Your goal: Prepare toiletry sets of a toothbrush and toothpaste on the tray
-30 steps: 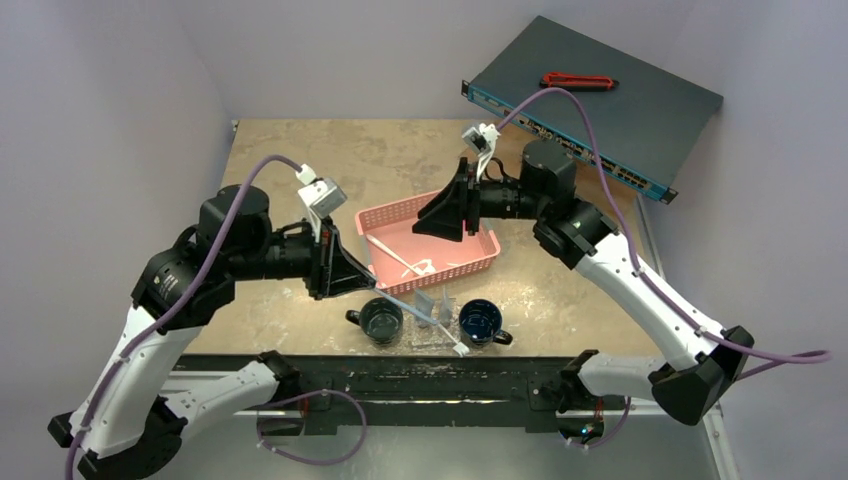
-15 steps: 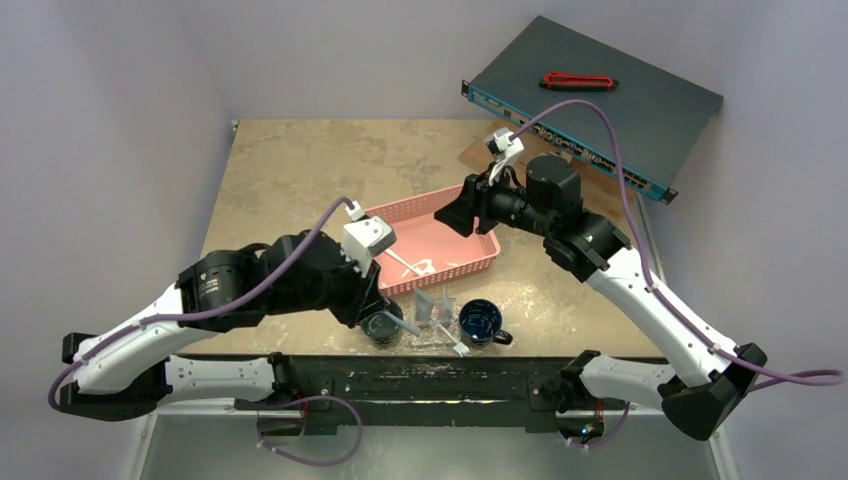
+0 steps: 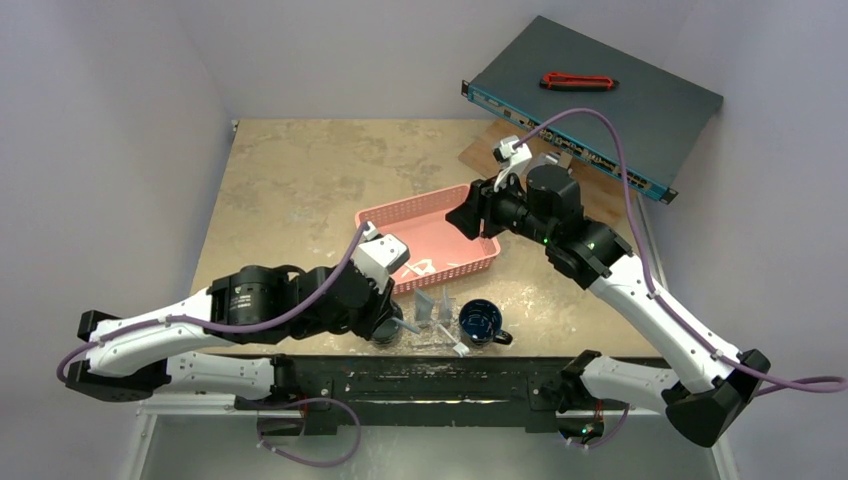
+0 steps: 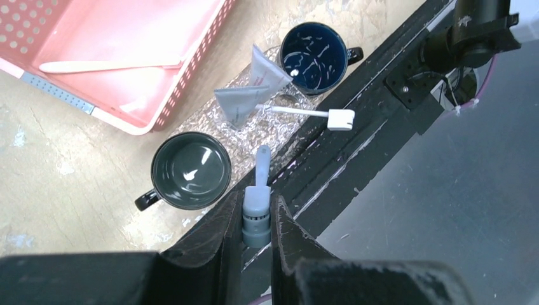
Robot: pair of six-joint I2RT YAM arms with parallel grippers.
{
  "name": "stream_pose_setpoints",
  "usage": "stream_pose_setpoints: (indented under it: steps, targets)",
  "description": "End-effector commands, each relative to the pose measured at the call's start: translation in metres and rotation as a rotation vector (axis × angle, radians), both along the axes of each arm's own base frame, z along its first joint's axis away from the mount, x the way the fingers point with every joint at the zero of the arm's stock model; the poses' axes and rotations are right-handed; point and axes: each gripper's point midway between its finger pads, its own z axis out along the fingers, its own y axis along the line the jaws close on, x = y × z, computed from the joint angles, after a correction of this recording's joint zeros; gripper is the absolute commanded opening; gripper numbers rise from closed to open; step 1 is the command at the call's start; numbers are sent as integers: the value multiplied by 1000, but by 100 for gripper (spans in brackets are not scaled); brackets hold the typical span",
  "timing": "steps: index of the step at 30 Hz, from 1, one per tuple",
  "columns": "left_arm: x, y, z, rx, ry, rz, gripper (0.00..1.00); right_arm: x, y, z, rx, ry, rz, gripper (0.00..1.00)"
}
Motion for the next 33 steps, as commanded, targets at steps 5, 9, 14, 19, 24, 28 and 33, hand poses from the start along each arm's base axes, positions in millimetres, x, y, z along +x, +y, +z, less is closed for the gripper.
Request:
stream_pose_setpoints:
  steps: [5,9,14,19,24,28,33]
  targets:
    - [7,-16,6,-54,-35,62,0,1,-9,2,-6,-25,-37,52]
    - [7,-20,5,-45,-48,63,0,0,-10,0,-9,-20,-37,52]
    - [7,-24,1,-17,-70,69,0,-1,-10,-3,-10,-13,-38,52]
    - [7,-28,-10,35,-85,71,0,-2,-11,-4,-13,-7,-37,52]
    - [6,-32,-16,32,-91,74,0,-2,-10,-6,-13,-1,-35,52]
    - [5,-35,-22,29,-87,72,0,-2,-10,-9,-15,7,-36,52]
    - [2,-38,-34,18,-89,72,0,-1,-9,-11,-17,13,-35,53]
